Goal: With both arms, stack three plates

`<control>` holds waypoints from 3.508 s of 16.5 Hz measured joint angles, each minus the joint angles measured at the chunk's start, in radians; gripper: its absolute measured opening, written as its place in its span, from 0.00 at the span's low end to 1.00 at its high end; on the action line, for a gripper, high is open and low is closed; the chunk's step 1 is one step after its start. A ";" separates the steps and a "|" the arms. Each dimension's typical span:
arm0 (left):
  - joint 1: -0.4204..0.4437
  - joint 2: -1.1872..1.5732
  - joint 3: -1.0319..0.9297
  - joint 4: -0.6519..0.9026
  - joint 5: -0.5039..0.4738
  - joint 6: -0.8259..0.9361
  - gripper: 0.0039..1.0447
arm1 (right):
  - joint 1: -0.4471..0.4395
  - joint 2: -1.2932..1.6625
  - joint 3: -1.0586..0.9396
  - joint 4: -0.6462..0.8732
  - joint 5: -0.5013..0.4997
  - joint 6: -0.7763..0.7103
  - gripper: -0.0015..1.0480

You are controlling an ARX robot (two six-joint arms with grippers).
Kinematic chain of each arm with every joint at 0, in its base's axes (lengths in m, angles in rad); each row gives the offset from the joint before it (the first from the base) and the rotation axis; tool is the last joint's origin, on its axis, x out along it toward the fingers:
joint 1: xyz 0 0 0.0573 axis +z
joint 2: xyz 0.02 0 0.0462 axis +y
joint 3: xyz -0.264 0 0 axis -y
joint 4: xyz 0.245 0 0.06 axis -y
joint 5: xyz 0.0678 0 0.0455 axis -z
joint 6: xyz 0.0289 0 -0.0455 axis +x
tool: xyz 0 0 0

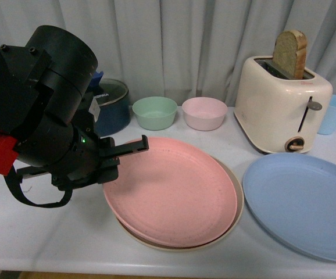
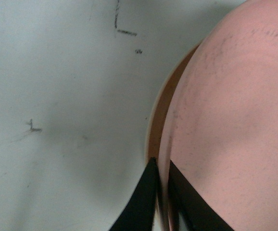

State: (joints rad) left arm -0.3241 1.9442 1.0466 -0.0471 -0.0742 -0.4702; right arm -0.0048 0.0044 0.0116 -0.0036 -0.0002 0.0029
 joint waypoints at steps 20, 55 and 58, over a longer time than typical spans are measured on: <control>0.243 -0.953 -0.933 0.904 -0.010 0.455 0.01 | 0.000 0.000 0.000 0.000 0.000 0.000 0.94; 0.322 -1.936 -1.035 0.043 0.074 0.456 0.76 | -0.218 0.705 0.304 -0.217 -0.245 -0.017 0.94; 0.322 -1.936 -1.035 0.044 0.074 0.456 0.85 | -0.240 0.811 0.345 -0.174 -0.246 -0.042 0.94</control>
State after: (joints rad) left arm -0.0021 0.0082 0.0116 -0.0032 -0.0002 -0.0143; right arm -0.2447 0.8158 0.3565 -0.1780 -0.2462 -0.0387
